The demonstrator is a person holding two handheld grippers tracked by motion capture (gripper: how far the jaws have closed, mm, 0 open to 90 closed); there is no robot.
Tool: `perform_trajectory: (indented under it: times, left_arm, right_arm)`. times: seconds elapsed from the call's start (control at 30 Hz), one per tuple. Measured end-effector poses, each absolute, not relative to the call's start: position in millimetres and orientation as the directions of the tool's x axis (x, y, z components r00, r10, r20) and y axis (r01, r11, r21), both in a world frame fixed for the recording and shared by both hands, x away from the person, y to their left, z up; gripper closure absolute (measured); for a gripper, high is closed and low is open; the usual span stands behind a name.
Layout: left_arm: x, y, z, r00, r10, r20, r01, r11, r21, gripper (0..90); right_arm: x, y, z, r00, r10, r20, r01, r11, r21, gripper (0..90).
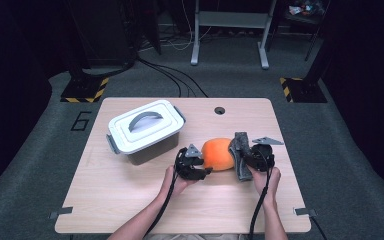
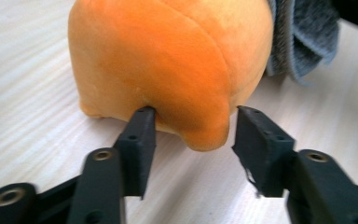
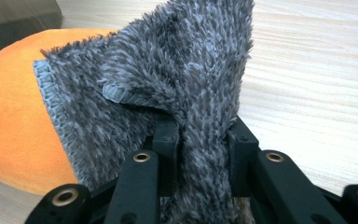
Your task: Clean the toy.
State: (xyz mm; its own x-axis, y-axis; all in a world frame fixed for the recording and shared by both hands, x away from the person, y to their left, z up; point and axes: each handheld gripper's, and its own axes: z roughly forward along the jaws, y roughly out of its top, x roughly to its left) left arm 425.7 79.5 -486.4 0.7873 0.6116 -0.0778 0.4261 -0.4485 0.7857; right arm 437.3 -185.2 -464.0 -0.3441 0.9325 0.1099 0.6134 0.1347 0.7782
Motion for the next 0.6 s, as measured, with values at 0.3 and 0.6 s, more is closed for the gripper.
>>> perform_trajectory:
  times: [0.3,0.6]
  left_arm:
    - [425,72,-489,0.765,0.644,0.011,0.387,-0.474,0.791,41.7]
    - [429,72,-484,0.776,0.627,-0.068,0.418,-0.431,0.8,69.6]
  right_arm:
    - [436,-184,-463,-0.343,0.932,0.113,0.615,0.132,0.777,69.9]
    - [429,-185,-458,-0.354,0.927,0.126,0.592,0.118,0.797,70.0]
